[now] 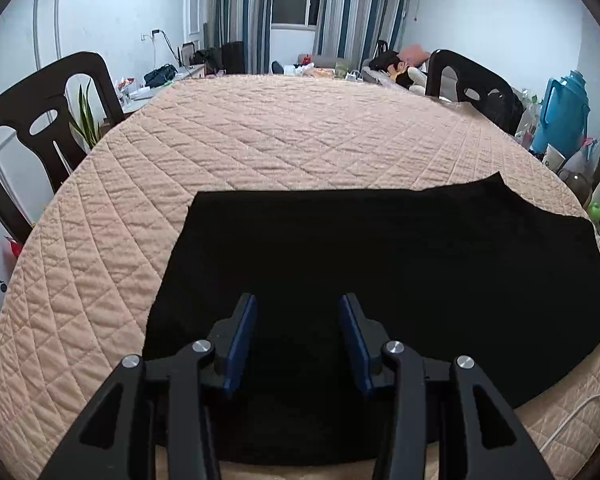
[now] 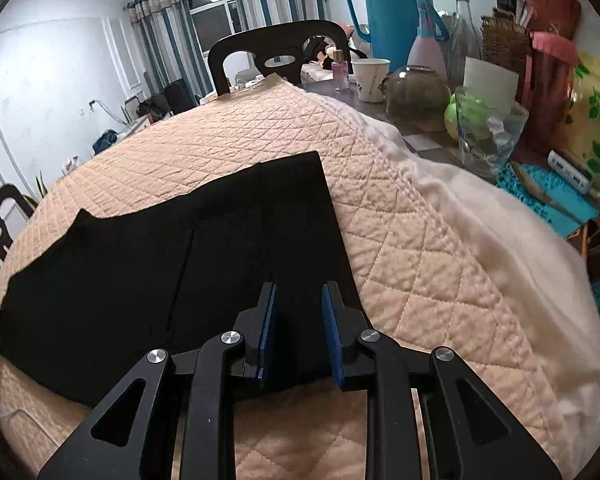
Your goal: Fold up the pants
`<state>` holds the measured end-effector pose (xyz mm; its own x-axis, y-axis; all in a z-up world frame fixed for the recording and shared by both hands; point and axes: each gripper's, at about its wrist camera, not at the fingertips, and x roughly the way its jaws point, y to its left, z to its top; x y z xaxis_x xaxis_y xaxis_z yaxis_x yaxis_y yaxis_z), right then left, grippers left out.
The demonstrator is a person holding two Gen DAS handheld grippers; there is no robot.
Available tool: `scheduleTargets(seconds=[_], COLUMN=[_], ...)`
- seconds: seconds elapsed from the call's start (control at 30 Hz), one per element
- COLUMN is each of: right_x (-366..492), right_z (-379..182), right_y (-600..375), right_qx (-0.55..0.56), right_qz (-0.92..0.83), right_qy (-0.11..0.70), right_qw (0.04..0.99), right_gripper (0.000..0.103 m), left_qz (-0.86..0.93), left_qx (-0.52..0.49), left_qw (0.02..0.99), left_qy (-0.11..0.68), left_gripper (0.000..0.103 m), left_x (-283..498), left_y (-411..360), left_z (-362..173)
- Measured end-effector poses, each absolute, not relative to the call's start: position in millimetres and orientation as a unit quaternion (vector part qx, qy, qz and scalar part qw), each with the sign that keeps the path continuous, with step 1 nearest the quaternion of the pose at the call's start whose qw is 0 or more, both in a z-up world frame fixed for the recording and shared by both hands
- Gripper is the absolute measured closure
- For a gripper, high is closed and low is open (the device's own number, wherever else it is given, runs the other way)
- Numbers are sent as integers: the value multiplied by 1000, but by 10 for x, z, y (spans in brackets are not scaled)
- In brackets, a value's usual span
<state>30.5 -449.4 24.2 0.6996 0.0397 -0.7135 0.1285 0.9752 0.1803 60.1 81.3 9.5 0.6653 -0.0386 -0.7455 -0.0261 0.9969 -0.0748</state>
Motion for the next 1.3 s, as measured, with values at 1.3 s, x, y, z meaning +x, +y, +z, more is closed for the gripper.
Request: scheduleTargets(seconds=[1.3], right_x=[110], right_z=[420], right_y=[-3878], right_qx=[90], right_qz=[46], right_qy=[385], right_qw=[917], right_gripper=[77], left_qz=[12], left_qx=[-123], left_qw=[908], left_qy=[401], left_gripper=[50], left_x=[56], left_y=[1046], left_z=[209])
